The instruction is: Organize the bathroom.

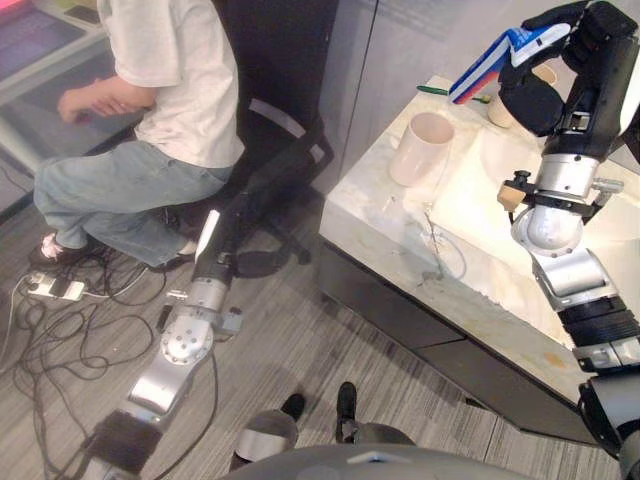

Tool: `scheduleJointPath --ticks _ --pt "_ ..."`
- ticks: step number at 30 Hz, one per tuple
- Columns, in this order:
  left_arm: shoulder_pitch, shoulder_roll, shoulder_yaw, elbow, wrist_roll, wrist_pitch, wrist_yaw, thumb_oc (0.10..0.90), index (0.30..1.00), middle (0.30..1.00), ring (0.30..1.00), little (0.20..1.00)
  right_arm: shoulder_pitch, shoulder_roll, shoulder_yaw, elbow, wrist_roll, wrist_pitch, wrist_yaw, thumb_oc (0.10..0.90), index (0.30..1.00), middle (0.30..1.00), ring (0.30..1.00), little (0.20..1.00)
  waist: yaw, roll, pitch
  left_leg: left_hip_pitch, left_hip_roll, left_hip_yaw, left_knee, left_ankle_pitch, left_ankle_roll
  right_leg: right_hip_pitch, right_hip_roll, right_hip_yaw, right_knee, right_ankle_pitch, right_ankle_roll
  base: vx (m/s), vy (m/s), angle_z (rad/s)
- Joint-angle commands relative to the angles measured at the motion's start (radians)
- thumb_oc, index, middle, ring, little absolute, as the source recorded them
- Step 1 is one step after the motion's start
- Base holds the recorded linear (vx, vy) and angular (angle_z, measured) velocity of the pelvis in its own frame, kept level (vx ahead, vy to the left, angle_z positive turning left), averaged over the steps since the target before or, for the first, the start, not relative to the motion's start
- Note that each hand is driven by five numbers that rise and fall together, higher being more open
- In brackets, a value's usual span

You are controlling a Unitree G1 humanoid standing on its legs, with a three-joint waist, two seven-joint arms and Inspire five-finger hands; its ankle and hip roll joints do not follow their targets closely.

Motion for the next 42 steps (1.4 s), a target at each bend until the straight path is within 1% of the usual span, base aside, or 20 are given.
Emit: scheduleJointPath --ticks 1,6,14,19,26,33,36,39,40,42 --pt "-0.047 0.032 -0.001 -0.090 0.021 -0.126 0.041 0.800 0.900 0.900 0.900 0.900 -0.152 -0.039 -0.061 -0.069 0.014 -0.102 -0.012 0.400 0.300 0.300 0.300 0.300 -0.003 -0.026 -0.136 -0.044 -0.042 0.098 0.000 -0.047 0.048 0.010 -0.027 -0.058 -0.005 -0.040 0.062 0.02 0.007 0.05" --pt "-0.046 0.020 -0.011 -0.087 0.029 -0.132 0.054 0.800 0.900 0.900 0.900 0.900 -0.127 -0.029 -0.069 -0.125 0.066 -0.093 0.043 0.400 0.300 0.300 0.300 0.300 -0.017 -0.020 -0.138 -0.045 -0.037 0.117 0.002 -0.052 0.046 0.010 -0.027 -0.055 -0.001 -0.046 0.060 0.00 0.008 0.01" --pt "-0.061 0.012 -0.027 -0.072 0.034 -0.112 0.093 0.800 0.900 0.900 0.900 0.900 -0.092 -0.014 -0.082 -0.170 0.090 -0.075 0.072 0.400 0.300 0.300 0.300 0.300 -0.040 -0.013 -0.132 -0.039 -0.032 0.148 0.012 -0.065 0.049 0.005 -0.026 -0.035 0.012 -0.052 0.060 0.00 0.017 -0.08" --pt "-0.060 0.008 -0.028 -0.076 0.042 -0.105 0.100 0.800 0.900 0.900 0.900 0.900 -0.070 -0.012 -0.085 -0.194 0.098 -0.049 0.077 0.400 0.300 0.300 0.300 0.300 -0.046 -0.009 -0.131 -0.036 -0.029 0.158 0.009 -0.066 0.050 0.005 -0.026 -0.037 0.019 -0.058 0.060 0.00 0.007 -0.07" --pt "-0.069 0.000 -0.031 -0.076 0.050 -0.094 0.117 0.800 0.900 0.900 0.900 0.900 -0.030 0.003 -0.093 -0.235 0.112 -0.043 0.104 0.400 0.300 0.300 0.300 0.300 -0.060 -0.005 -0.126 -0.035 -0.028 0.172 0.016 -0.074 0.053 0.002 -0.026 -0.028 0.037 -0.070 0.060 0.00 0.007 -0.02" --pt "-0.069 -0.006 -0.029 -0.085 0.055 -0.079 0.114 0.800 0.900 0.900 0.900 0.900 0.009 0.036 -0.085 -0.214 0.127 -0.035 0.122 0.400 0.300 0.300 0.300 0.300 -0.064 -0.004 -0.118 -0.035 -0.029 0.182 0.027 -0.082 0.056 0.001 -0.028 -0.023 0.047 -0.073 0.062 0.01 0.005 -0.02" --pt "-0.062 -0.005 -0.027 -0.077 0.047 -0.083 0.103 0.800 0.900 0.900 0.900 0.900 0.038 0.052 -0.080 -0.208 0.129 -0.017 0.147 0.400 0.300 0.300 0.300 0.300 -0.065 -0.005 -0.114 -0.036 -0.029 0.184 0.031 -0.084 0.057 -0.001 -0.028 -0.021 0.053 -0.075 0.063 0.00 0.000 0.00" --pt "-0.057 -0.007 -0.025 -0.080 0.051 -0.082 0.101 0.800 0.900 0.900 0.900 0.900 0.055 0.062 -0.072 -0.191 0.134 -0.021 0.146 0.400 0.300 0.300 0.300 0.300 -0.063 -0.004 -0.114 -0.035 -0.030 0.182 0.031 -0.084 0.058 0.001 -0.028 -0.022 0.052 -0.076 0.062 0.03 -0.008 0.00" --pt "-0.047 -0.006 -0.022 -0.087 0.053 -0.080 0.100 0.800 0.900 0.900 0.900 0.900 0.082 0.082 -0.069 -0.159 0.133 -0.035 0.150 0.400 0.300 0.300 0.300 0.300 -0.060 -0.002 -0.113 -0.034 -0.032 0.181 0.030 -0.085 0.059 0.005 -0.029 -0.026 0.049 -0.076 0.063 0.05 -0.013 0.00" --pt "-0.043 -0.007 -0.020 -0.091 0.056 -0.072 0.099 0.800 0.900 0.900 0.900 0.900 0.095 0.095 -0.064 -0.143 0.136 -0.040 0.149 0.400 0.300 0.300 0.300 0.300 -0.058 0.000 -0.112 -0.034 -0.032 0.181 0.030 -0.084 0.060 0.006 -0.030 -0.029 0.048 -0.076 0.063 0.06 -0.019 0.01"
